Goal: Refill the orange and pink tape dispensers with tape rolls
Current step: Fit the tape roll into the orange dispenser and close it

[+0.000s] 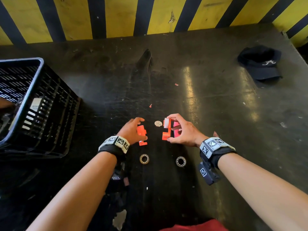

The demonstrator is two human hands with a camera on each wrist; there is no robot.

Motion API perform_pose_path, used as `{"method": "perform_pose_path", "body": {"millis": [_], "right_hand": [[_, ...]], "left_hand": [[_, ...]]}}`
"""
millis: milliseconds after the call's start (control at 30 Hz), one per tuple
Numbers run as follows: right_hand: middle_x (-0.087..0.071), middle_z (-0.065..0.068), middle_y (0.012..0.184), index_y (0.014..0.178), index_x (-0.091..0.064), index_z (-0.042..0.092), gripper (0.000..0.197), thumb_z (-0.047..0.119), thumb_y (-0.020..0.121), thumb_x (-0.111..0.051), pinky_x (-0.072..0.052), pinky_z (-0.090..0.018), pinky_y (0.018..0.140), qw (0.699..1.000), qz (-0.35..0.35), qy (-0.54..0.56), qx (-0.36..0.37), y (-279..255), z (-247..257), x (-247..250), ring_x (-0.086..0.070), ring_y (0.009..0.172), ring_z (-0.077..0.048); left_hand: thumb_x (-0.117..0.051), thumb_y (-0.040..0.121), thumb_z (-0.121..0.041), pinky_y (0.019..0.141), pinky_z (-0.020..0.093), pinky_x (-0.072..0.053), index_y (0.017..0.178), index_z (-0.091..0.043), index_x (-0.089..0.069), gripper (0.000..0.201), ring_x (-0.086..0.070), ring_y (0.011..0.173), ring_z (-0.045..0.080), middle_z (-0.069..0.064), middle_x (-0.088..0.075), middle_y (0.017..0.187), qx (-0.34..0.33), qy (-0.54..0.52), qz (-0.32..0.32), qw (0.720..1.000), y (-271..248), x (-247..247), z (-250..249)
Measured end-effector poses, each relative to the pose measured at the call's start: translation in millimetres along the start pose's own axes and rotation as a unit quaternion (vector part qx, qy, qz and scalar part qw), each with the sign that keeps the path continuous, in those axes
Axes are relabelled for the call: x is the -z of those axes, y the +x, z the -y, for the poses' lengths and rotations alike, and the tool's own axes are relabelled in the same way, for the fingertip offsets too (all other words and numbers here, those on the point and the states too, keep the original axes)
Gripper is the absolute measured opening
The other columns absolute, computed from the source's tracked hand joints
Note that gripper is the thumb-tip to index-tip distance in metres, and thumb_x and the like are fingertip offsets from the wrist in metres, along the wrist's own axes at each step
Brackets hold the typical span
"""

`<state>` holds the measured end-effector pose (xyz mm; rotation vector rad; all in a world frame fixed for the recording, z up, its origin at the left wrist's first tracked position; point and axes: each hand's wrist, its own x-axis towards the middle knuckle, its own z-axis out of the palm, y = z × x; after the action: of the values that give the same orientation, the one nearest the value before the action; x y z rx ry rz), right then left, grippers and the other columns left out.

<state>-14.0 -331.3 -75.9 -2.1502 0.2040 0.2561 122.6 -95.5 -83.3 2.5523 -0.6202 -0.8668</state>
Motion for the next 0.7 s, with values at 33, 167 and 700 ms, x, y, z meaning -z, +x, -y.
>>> {"method": "perform_pose_path", "body": {"millis": [33,167,700], "right_hand": [[-0.056,0.004,0.138,0.135,-0.041,0.039,0.083,0.038,0.068,-0.089,-0.057,-0.039,0.093,1.000,0.004,-0.002,-0.006,3.4,-1.7,0.3,-0.066,0.111,-0.016],[-0.056,0.004,0.139,0.135,-0.040,0.037,0.082,0.037,0.070,-0.089,-0.054,-0.037,0.093,1.000,0.019,-0.005,-0.021,16.9,-5.7,-0.8,-0.067,0.111,-0.016],[-0.060,0.002,0.134,0.139,-0.042,0.030,0.074,0.019,0.077,-0.080,-0.053,-0.043,0.100,0.996,0.038,0.076,-0.032,18.3,3.8,6.3,-0.072,0.108,-0.017]], "left_hand": [[-0.092,0.068,-0.043,0.115,0.049,-0.043,0.156,-0.024,-0.032,0.108,-0.046,0.141,0.030,0.009,-0.042,0.156,0.015,0.059,0.026,0.998,3.5,-2.5,7.0],[-0.093,0.062,-0.048,0.118,0.060,-0.036,0.163,-0.025,-0.011,0.133,-0.030,0.152,0.035,0.005,-0.021,0.170,0.041,0.156,0.084,0.983,11.9,-15.4,13.9],[-0.085,0.077,-0.027,0.104,0.042,-0.054,0.160,-0.023,-0.029,0.099,-0.071,0.115,0.009,-0.009,-0.054,0.149,-0.047,-0.288,0.157,0.944,7.6,11.7,-36.6]]}}
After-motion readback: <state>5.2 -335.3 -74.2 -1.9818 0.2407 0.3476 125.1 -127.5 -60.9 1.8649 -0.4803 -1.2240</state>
